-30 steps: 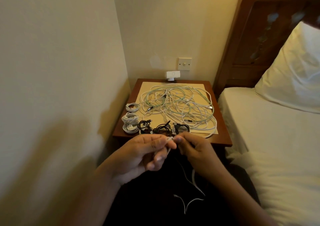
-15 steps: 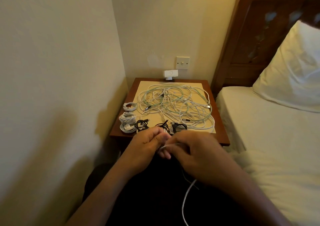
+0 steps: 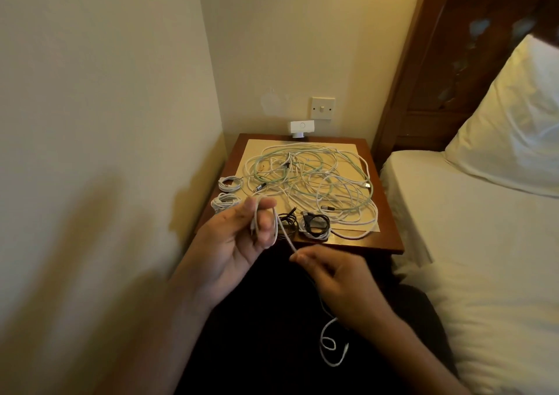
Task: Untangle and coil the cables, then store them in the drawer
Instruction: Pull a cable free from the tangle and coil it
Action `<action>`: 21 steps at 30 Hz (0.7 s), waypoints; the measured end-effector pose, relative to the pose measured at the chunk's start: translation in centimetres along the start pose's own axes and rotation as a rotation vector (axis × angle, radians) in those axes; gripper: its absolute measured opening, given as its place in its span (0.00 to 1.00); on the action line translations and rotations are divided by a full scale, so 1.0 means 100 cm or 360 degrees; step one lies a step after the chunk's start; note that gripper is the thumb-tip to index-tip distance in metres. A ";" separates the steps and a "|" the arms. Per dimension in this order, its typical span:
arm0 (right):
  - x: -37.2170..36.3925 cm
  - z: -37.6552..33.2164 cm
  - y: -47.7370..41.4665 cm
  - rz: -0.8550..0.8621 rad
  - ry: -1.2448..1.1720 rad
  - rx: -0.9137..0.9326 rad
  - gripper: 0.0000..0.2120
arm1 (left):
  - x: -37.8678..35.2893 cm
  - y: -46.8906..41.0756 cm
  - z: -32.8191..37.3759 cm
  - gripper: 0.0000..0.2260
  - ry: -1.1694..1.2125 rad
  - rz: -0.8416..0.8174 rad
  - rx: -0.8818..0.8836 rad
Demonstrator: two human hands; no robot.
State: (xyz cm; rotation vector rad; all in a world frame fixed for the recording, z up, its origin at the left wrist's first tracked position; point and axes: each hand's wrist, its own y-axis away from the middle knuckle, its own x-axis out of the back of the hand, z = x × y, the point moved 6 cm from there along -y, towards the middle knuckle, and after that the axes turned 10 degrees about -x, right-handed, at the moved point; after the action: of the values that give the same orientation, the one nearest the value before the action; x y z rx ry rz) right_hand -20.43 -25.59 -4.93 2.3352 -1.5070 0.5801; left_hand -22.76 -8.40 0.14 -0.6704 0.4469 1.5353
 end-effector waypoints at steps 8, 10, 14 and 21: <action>0.016 -0.059 -0.001 -0.0047 0.0642 0.0300 0.08 | -0.012 -0.015 -0.012 0.10 -0.1910 -0.0578 -0.0246; 0.043 -0.056 -0.020 -0.0111 0.0666 0.0240 0.06 | -0.008 -0.014 -0.013 0.13 -0.2089 -0.0827 0.0100; 0.078 -0.031 -0.046 -0.0248 0.0645 0.0122 0.08 | 0.009 -0.024 0.015 0.17 -0.2567 -0.1075 0.0219; 0.141 0.015 -0.062 -0.0084 0.0563 -0.0011 0.16 | 0.061 -0.058 0.075 0.17 -0.2706 -0.0543 -0.0224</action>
State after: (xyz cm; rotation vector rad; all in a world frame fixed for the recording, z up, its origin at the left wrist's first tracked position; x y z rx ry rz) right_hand -9.33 -34.93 0.45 2.1194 -1.2783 0.9152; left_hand -18.01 1.53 2.48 0.5562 -1.0065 1.2977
